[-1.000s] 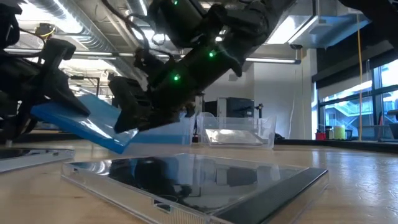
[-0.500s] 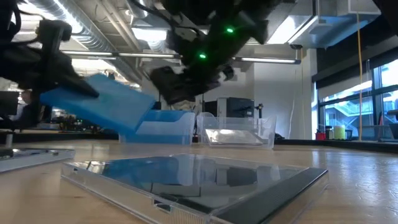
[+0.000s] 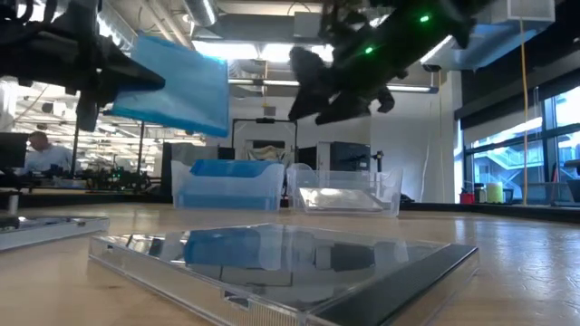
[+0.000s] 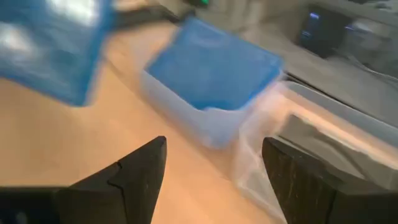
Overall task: Pick & place jewel cases by type
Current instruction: Put the blue CD case into the left transparent bin
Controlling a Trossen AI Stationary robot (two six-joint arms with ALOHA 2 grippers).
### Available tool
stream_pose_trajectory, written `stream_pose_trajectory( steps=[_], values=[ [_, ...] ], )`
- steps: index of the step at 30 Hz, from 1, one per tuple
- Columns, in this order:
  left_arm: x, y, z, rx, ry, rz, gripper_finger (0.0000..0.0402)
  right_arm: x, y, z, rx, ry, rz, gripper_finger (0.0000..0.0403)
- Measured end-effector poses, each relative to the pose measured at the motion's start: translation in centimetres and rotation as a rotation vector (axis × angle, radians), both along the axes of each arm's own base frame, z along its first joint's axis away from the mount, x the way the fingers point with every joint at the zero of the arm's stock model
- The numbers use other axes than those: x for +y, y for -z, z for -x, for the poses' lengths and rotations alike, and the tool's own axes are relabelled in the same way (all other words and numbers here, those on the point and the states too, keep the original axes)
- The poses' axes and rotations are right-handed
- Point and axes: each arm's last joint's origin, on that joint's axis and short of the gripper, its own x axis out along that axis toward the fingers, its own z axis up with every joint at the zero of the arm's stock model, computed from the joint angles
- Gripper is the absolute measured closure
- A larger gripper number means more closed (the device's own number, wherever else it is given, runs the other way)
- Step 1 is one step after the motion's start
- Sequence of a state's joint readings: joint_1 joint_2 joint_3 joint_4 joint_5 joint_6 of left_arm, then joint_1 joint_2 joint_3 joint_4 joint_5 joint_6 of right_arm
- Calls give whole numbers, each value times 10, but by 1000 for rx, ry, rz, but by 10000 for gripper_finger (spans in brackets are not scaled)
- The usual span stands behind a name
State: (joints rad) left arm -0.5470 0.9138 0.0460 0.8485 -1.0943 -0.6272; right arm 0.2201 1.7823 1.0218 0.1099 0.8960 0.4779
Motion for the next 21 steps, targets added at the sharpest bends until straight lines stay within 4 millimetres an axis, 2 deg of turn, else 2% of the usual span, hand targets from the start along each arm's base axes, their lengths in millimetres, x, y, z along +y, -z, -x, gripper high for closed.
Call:
stream_pose_trajectory(
  steps=[6,9,14,18,21],
  values=[
    [10,-11,-6,-13,28,-121,380,8,-11,7,-115,-407,51,135],
    [16,-21,-9,-71,75,-192,380,11,-15,5,-97,-569,126,135],
    [25,-36,-9,-183,147,-362,380,7,-21,1,-49,-605,249,135],
    [31,-46,-9,-266,204,-517,380,6,-31,-2,-227,-575,146,135],
    [32,-52,-10,-339,270,-625,380,1,-36,-3,-337,-649,109,135]
  ],
)
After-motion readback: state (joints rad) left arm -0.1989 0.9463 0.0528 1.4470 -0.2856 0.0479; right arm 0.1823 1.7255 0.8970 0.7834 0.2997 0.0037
